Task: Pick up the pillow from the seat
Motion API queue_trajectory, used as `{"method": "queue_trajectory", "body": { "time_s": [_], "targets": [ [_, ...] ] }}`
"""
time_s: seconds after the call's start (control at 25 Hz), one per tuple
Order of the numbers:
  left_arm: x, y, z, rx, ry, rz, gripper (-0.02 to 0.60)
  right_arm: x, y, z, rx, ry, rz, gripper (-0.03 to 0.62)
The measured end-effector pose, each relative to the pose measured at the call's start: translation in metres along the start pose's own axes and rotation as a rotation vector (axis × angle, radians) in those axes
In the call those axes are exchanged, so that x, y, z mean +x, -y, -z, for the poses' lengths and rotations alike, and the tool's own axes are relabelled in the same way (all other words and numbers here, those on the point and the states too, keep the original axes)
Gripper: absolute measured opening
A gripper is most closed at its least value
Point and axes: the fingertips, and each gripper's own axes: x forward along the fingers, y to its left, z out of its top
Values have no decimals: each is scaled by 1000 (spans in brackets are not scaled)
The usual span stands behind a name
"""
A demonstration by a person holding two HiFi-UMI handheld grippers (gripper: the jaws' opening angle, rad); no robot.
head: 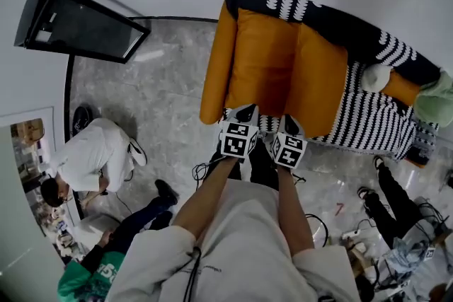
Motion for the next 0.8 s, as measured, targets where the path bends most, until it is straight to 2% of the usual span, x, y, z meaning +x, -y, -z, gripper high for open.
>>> {"method": "queue_trajectory", "body": {
  "time_s": [0.16,0.4,0.48,0.52,0.8],
  "targets": [
    [18,2,-1,25,-38,39,9,10,10,2,22,-15,40,8],
    [56,14,0,90,-94,158,9,32,39,16,72,-40,175,22],
    [69,13,2,116,-117,209,9,44,42,22,89,-63,222,119],
    [75,12,3,127,-127,230,9,50,43,25,95,-74,244,146],
    [107,-18,20,167,-175,291,9,97,67,60,73,-155,415,275]
  ]
}}
